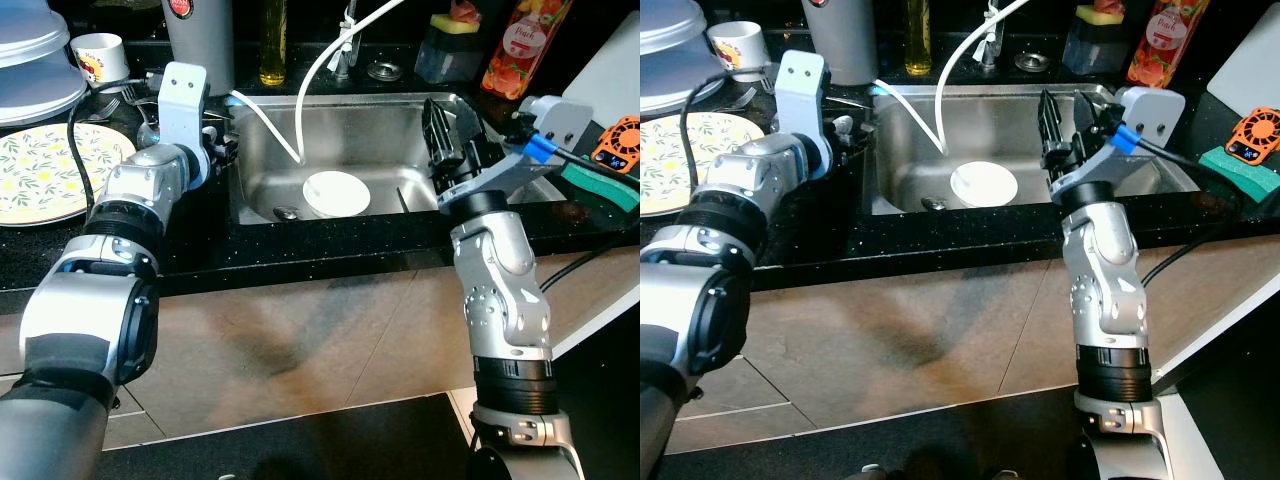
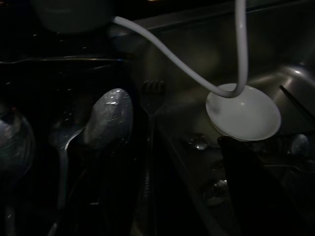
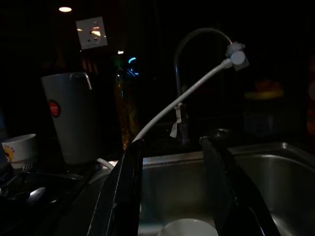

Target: Kitchen organization

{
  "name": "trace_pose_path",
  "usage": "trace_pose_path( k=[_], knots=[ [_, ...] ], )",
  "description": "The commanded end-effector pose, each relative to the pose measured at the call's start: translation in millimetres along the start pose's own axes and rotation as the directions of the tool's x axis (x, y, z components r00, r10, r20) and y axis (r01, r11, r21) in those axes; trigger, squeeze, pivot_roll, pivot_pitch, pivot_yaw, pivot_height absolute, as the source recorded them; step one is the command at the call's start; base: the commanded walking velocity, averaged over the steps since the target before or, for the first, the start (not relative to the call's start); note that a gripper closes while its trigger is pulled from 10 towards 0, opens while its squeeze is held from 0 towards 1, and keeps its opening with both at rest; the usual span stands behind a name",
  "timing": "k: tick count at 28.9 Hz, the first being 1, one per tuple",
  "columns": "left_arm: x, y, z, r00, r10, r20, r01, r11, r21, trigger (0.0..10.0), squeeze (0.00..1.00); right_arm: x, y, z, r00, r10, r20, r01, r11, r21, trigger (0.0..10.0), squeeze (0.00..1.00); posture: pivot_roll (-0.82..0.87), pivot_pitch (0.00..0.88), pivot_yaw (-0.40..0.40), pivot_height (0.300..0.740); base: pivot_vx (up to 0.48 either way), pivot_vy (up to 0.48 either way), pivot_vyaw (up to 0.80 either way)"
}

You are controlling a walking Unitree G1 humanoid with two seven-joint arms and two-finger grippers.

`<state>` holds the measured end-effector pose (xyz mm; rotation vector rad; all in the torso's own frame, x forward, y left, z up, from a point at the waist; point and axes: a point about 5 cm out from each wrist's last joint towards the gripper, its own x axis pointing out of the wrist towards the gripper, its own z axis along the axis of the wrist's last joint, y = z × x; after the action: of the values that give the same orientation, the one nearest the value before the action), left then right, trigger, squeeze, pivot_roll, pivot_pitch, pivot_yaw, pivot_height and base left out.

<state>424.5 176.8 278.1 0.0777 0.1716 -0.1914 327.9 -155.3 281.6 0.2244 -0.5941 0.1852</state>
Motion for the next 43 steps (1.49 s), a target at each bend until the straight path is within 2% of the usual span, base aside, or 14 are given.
trace_pose_path(
  k=[1,4,15,17,18,19,20,22,25,33,39,40,41,43],
  knots=[
    [-0.1,0.6,-0.6,1.0,-0.021,-0.015,0.021,1.0,-0.017,10.0,0.0,-1.6,1.1,2.7,1.0,-0.004,0.008,0.004,1.0,0.002,10.0,0.0,0.15,0.123,-0.002,0.74,0.0,0.0,0.0],
    [0.1,-0.2,-0.9,0.999,-0.046,-0.025,0.045,0.997,-0.056,10.0,0.0,-3.3,3.7,2.4,1.0,-0.004,0.005,0.004,1.0,0.008,10.0,0.0,0.14,0.14,0.005,0.74,0.0,0.0,0.0],
    [-0.9,9.9,-11.3,0.998,0.011,-0.064,-0.014,0.999,-0.037,10.0,0.0,-11.0,2.1,0.2,1.0,-0.023,-0.017,0.023,1.0,0.008,10.0,0.0,0.14,0.18,0.015,0.74,0.0,0.0,0.0],
    [-0.8,10.9,-18.8,0.996,0.009,-0.087,-0.015,0.997,-0.069,7.9,0.0,-11.2,2.5,0.0,1.0,-0.024,-0.02,0.024,1.0,0.009,10.0,0.0,0.14,0.186,0.014,0.74,0.0,0.0,0.0],
    [-0.8,10.7,-22.6,0.995,0.002,-0.098,-0.011,0.996,-0.092,5.2,0.0,-11.2,2.6,0.0,0.999,-0.024,-0.021,0.024,1.0,0.009,10.0,0.0,0.14,0.186,0.014,0.74,0.0,0.0,0.0],
    [-0.8,10.7,-22.6,0.995,0.002,-0.098,-0.011,0.996,-0.092,5.2,0.0,-11.2,2.6,0.0,0.999,-0.024,-0.021,0.024,1.0,0.009,10.0,0.0,0.14,0.186,0.014,0.74,0.0,0.0,0.0],
    [-0.7,10.5,-25.6,0.994,-0.003,-0.105,-0.008,0.994,-0.11,4.0,0.0,-11.2,2.7,0.1,0.999,-0.025,-0.022,0.025,1.0,0.01,10.0,0.0,0.14,0.186,0.014,0.74,0.0,0.0,0.0],
    [-0.9,11.0,-31.8,0.993,-0.01,-0.12,-0.008,0.989,-0.144,0.0,0.0,-11.3,2.8,0.0,0.999,-0.025,-0.025,0.025,1.0,0.009,10.0,0.0,0.14,0.186,0.014,0.74,0.0,0.0,0.0],
    [-1.7,13.5,-40.4,0.99,-0.004,-0.139,-0.022,0.982,-0.186,0.0,0.0,-11.6,2.0,0.5,0.999,-0.025,-0.028,0.025,1.0,0.007,10.0,0.0,0.13,0.189,0.008,0.74,0.0,0.0,0.0],
    [-1.9,14.9,-37.5,0.992,0.004,-0.125,-0.027,0.984,-0.178,0.0,0.0,-9.8,1.6,1.0,0.999,-0.022,-0.028,0.022,1.0,0.005,10.0,0.0,0.13,0.179,0.001,0.74,0.0,0.0,0.0],
    [-1.8,7.5,7.4,0.996,-0.034,0.077,0.044,0.991,-0.13,0.0,0.0,-6.7,0.8,2.1,1.0,-0.019,-0.023,0.019,1.0,0.004,10.0,0.0,0.13,0.165,-0.006,0.74,0.0,0.0,0.0],
    [-2.5,3.7,16.7,0.99,-0.069,0.122,0.087,0.986,-0.141,9.3,0.0,-6.4,1.1,2.2,1.0,-0.017,-0.022,0.018,1.0,0.004,10.0,0.0,0.13,0.163,-0.007,0.74,0.0,0.0,0.0],
    [-3.5,-1.1,28.4,0.981,-0.101,0.166,0.127,0.98,-0.151,10.0,0.0,-5.6,1.5,2.2,1.0,-0.015,-0.021,0.015,1.0,0.003,10.0,0.0,0.13,0.158,-0.007,0.74,0.0,0.0,0.0],
    [-4.3,-5.4,37.5,0.974,-0.115,0.194,0.142,0.981,-0.132,10.0,0.0,-5.2,1.8,2.5,1.0,-0.014,-0.019,0.014,1.0,0.003,10.0,0.0,0.13,0.156,-0.007,0.74,0.0,0.0,0.0]
  ],
)
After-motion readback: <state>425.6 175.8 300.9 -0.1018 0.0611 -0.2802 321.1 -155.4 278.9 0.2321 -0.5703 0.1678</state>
